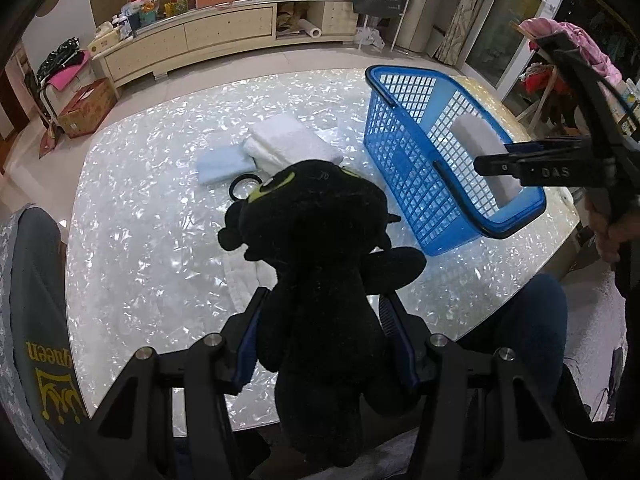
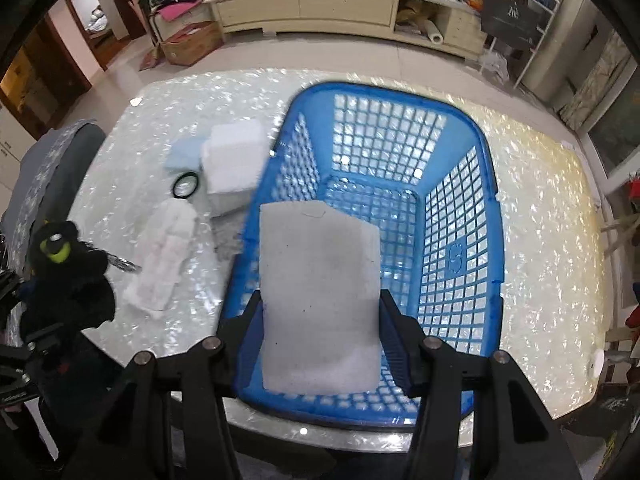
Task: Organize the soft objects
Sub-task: 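Grasp the white sponge pad with the right gripper while the left gripper grasps the black plush toy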
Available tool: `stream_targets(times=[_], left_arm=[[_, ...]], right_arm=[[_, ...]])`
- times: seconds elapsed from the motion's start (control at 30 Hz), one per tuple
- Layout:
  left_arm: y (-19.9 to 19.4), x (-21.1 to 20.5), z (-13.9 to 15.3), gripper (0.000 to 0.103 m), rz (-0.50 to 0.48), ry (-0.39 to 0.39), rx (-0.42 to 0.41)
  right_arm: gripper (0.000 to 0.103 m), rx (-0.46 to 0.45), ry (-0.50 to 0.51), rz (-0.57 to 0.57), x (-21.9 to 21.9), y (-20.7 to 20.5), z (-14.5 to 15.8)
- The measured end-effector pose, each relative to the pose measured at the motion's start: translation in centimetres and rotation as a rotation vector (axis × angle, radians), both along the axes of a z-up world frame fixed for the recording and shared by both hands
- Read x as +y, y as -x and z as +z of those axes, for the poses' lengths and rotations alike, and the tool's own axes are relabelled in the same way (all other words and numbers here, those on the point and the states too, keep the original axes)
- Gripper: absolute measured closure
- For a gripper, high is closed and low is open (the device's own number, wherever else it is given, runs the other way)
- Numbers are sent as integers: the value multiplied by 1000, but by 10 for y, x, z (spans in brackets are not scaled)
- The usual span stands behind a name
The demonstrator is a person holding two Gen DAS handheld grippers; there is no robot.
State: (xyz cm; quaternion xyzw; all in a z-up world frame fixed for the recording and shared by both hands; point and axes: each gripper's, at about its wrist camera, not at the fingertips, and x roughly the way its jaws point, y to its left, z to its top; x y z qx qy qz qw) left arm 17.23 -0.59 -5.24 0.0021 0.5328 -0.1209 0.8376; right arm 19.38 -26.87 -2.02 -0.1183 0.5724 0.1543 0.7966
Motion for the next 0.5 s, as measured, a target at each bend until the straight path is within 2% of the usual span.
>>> stream_targets(times=[0.27, 0.5], left_arm=[[-8, 6, -13, 50, 23, -23, 36], [-15, 16, -26, 50, 48, -26, 68]], right_arm=[[51, 89, 29, -47, -8, -17, -50], [50, 147, 41, -34, -5, -14, -74]])
